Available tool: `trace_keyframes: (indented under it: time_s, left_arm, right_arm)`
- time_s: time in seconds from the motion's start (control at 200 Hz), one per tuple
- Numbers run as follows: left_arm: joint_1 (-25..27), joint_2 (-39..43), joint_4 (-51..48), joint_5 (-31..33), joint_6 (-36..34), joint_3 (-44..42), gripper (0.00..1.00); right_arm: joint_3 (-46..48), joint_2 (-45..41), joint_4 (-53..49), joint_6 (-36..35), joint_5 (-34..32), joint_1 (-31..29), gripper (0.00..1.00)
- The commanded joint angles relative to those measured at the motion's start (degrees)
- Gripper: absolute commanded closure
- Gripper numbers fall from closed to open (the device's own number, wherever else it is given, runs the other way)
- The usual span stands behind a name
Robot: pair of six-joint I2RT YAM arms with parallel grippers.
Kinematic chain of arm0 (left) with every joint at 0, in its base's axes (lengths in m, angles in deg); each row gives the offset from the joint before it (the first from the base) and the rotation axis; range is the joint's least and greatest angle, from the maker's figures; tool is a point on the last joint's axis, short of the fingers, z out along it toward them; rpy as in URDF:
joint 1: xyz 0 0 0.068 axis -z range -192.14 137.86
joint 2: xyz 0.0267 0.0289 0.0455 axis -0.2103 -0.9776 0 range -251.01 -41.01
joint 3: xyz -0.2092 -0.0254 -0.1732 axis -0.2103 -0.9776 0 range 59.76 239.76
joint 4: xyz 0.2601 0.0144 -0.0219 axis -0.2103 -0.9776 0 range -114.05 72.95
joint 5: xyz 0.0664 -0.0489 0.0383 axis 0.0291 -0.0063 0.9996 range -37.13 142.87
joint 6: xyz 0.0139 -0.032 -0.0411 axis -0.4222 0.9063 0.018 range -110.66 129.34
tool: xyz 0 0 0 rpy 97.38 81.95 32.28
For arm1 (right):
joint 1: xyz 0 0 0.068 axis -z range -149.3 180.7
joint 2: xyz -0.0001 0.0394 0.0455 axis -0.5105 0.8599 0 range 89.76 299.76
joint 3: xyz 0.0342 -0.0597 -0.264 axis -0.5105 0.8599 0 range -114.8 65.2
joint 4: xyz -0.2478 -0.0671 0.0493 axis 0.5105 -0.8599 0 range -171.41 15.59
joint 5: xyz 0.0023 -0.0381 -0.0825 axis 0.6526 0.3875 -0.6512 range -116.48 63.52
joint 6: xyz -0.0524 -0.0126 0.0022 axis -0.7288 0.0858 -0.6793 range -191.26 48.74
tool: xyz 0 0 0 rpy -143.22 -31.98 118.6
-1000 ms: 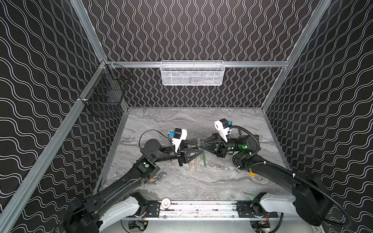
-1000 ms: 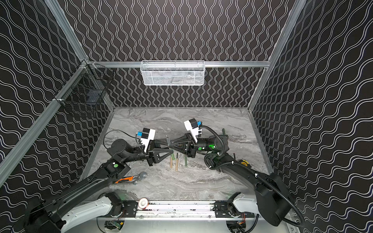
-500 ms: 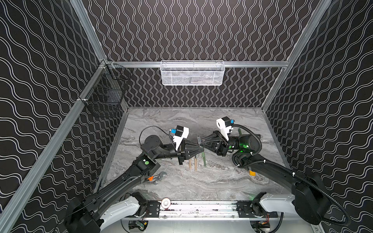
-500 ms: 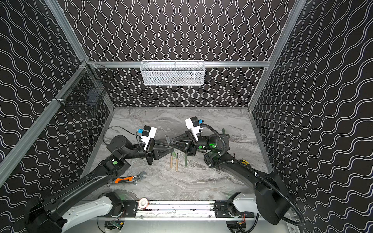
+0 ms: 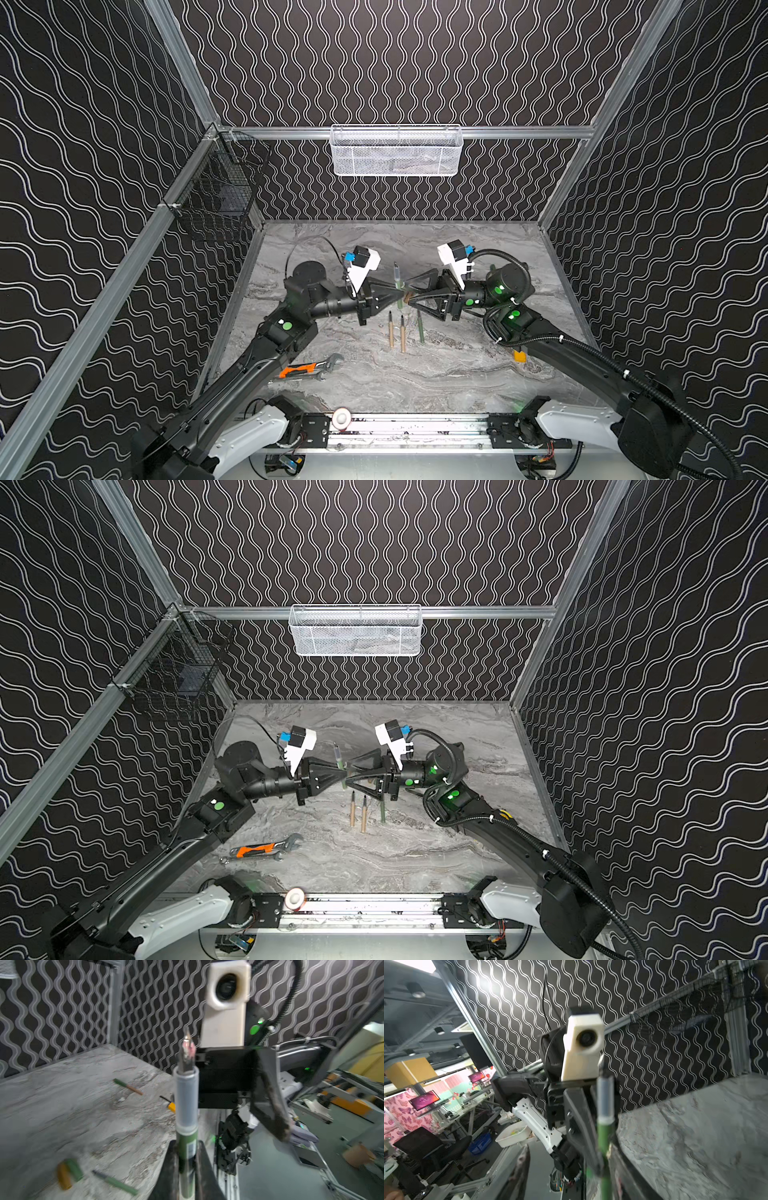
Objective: Insert the pens into the pen caps
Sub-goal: 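Close the left gripper on the green pen and open the right gripper, then hold the green pen upright in the left gripper while right gripper grasps a green cap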
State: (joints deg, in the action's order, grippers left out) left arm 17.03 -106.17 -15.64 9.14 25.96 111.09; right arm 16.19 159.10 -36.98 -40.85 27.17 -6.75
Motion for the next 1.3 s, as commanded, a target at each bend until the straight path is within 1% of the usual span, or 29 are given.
trace_keyframes:
  time_s: [0.0,0.055,0.12,0.215,0.27,0.32,0.415,0.536,0.576,0.621,0.666,0.721,0.861,0.936,0.996,1.101,1.231,1.251,1.296]
  left_arm:
    - [-4.11,-0.19,-12.7,-2.39,-6.66,1.76,1.0]
    - [-5.36,-0.67,-17.66,-1.78,-9.51,3.39,1.0]
    - [-5.79,-1.0,-22.12,-0.26,-12.26,4.83,1.0]
    - [-5.79,-0.28,-22.77,2.43,-13.23,3.87,1.0]
    - [-5.94,-0.09,-23.46,3.96,-13.92,3.67,1.0]
    - [-5.95,-0.05,-24.26,5.05,-14.52,3.84,1.0]
    - [-6.18,0.25,-25.44,7.67,-15.8,3.95,1.0]
    - [-6.97,-0.2,-25.35,11.2,-16.0,3.29,1.0]
    - [-7.72,-0.42,-24.48,11.51,-15.41,2.54,1.0]
    - [-8.58,-0.96,-24.41,11.75,-14.92,2.49,1.0]
    - [-9.02,-1.42,-25.08,12.34,-15.2,2.93,1.0]
    - [-9.03,-1.25,-25.49,13.64,-15.6,3.16,1.0]
    - [-8.97,1.04,-24.29,13.41,-15.37,2.13,1.0]
    - [-9.02,1.53,-24.21,12.93,-15.4,2.09,1.0]
    - [-8.96,1.82,-24.39,12.55,-15.58,2.24,1.0]
    - [-9.09,2.41,-24.56,12.22,-15.66,2.28,1.0]
    - [-9.07,3.26,-24.79,11.23,-15.9,2.55,1.0]
    - [-9.09,3.42,-24.82,11.08,-15.91,2.55,1.0]
    - [-9.1,3.77,-24.88,10.93,-15.92,2.55,1.0]
  right_arm:
    - [-2.82,0.29,-18.13,-10.67,-9.04,0.19,0.34]
    - [-3.6,1.22,-21.38,-11.56,-13.34,0.58,0.33]
    - [-4.32,2.63,-23.83,-11.02,-17.17,1.58,0.33]
    - [-5.13,4.87,-26.21,-8.87,-22.21,2.95,0.32]
    - [-7.69,6.95,-32.21,-9.12,-26.58,3.28,0.32]
    - [-12.35,9.15,-38.01,-9.23,-31.04,3.29,0.32]
    - [-17.19,12.78,-45.06,-8.33,-37.97,3.35,0.32]
    - [-19.11,16.86,-47.82,-4.63,-42.58,3.35,0.31]
    - [-20.13,19.3,-48.69,-3.78,-43.09,3.35,0.31]
    - [-22.9,23.09,-52.23,-3.66,-43.33,3.35,0.32]
    - [-26.95,27.5,-59.01,-4.57,-43.68,3.35,0.32]
    - [-29.69,31.01,-63.18,-6.2,-46.98,3.15,0.32]
    - [-27.15,33.57,-59.8,-8.85,-50.56,3.44,0.32]
    - [-28.49,35.42,-61.72,-10.79,-52.13,3.66,0.34]
    - [-29.0,36.8,-62.87,-12.38,-54.27,3.61,0.36]
    - [-26.67,37.64,-61.64,-14.08,-57.84,3.69,0.41]
    - [-24.72,39.03,-59.54,-14.85,-56.13,3.78,0.44]
    - [-24.73,40.74,-59.38,-14.92,-55.9,3.78,0.44]
    - [-24.66,41.52,-58.71,-15.1,-55.59,3.71,0.45]
